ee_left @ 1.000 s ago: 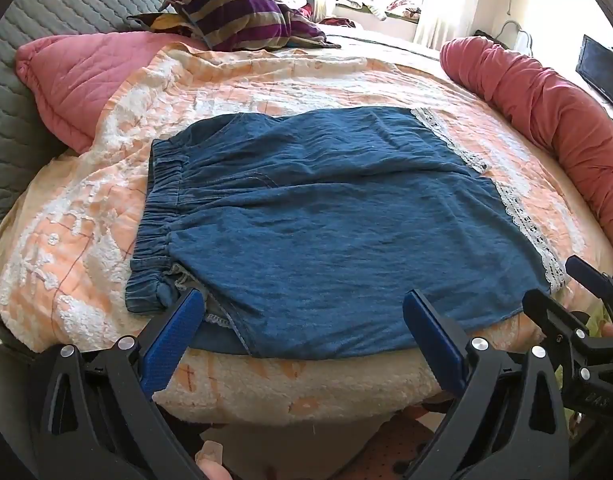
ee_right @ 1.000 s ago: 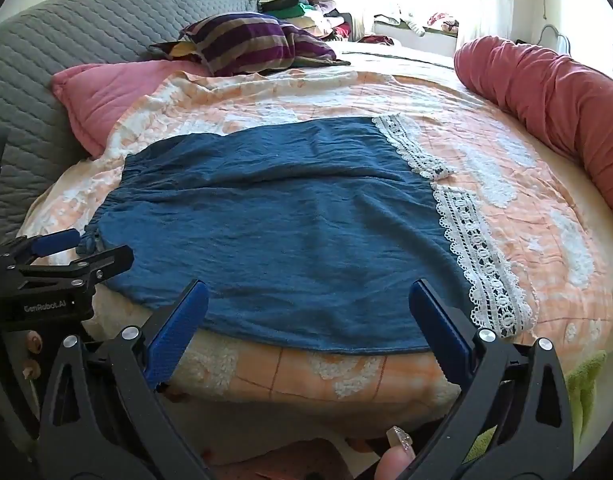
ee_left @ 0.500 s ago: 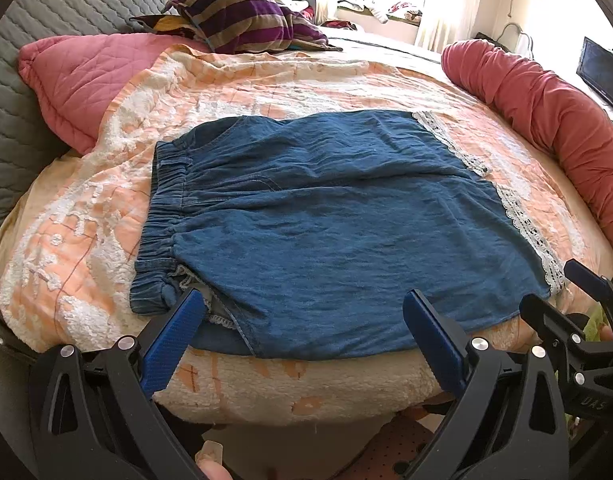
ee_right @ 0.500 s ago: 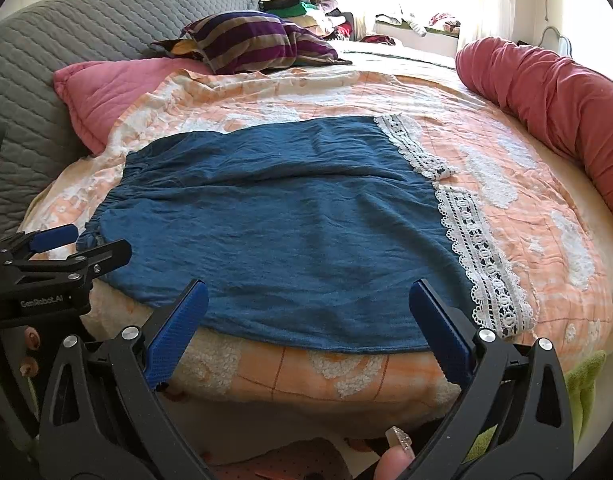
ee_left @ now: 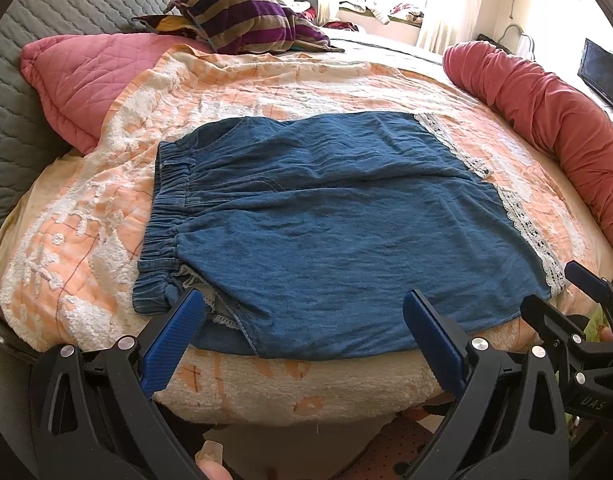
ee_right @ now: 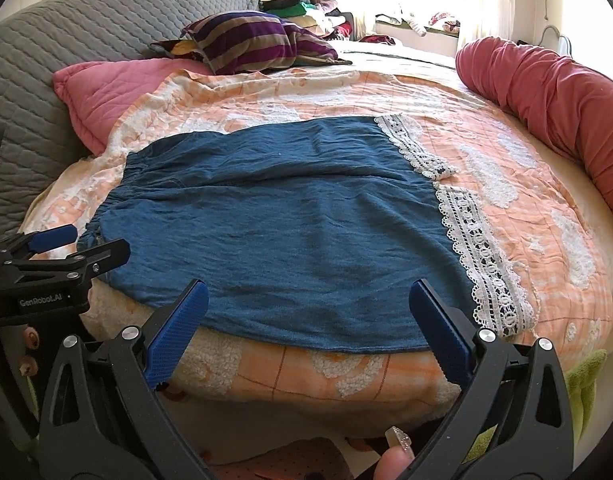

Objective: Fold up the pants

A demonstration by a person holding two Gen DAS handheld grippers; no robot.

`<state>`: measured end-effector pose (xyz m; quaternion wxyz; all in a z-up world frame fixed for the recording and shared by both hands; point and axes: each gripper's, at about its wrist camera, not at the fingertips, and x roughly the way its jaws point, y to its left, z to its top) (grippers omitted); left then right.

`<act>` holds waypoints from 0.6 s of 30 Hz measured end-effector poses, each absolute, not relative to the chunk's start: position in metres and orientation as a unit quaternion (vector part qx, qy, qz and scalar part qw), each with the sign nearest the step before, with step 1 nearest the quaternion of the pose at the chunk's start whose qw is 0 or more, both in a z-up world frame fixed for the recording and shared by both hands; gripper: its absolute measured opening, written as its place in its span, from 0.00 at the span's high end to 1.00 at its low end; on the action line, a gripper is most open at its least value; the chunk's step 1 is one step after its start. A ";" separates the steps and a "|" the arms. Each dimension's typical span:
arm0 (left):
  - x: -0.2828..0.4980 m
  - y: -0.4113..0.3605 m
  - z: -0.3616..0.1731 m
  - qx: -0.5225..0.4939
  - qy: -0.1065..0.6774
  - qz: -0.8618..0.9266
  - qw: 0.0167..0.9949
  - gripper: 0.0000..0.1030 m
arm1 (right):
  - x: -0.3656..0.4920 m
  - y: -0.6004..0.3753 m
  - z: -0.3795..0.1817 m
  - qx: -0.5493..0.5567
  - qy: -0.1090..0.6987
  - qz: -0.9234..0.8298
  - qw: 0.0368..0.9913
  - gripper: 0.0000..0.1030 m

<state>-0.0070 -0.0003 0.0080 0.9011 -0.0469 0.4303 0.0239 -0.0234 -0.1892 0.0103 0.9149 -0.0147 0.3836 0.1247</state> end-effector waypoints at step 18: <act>-0.008 0.006 0.011 -0.049 0.430 0.023 0.901 0.04 | -0.023 -0.187 0.012 -0.016 0.383 0.124 0.915 0.08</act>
